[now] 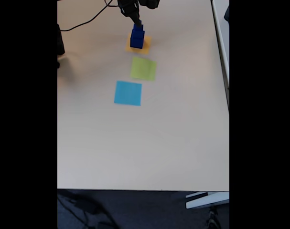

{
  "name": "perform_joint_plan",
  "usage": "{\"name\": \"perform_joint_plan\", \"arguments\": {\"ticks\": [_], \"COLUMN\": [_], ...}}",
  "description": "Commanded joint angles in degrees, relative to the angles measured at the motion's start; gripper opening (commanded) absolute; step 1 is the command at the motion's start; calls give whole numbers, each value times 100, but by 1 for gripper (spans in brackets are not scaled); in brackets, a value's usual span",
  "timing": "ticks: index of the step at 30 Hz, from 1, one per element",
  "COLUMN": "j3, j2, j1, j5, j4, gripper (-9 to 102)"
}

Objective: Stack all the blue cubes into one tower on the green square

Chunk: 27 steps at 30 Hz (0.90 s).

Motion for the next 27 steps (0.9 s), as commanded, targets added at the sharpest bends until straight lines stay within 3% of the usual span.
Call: {"name": "perform_joint_plan", "arguments": {"ticks": [1,27], "j3": [-360,-237], "j2": [26,-18], "j1": [44,53], "j5": [-62,-114], "j4": [-105,-158], "gripper": [18,16]}}
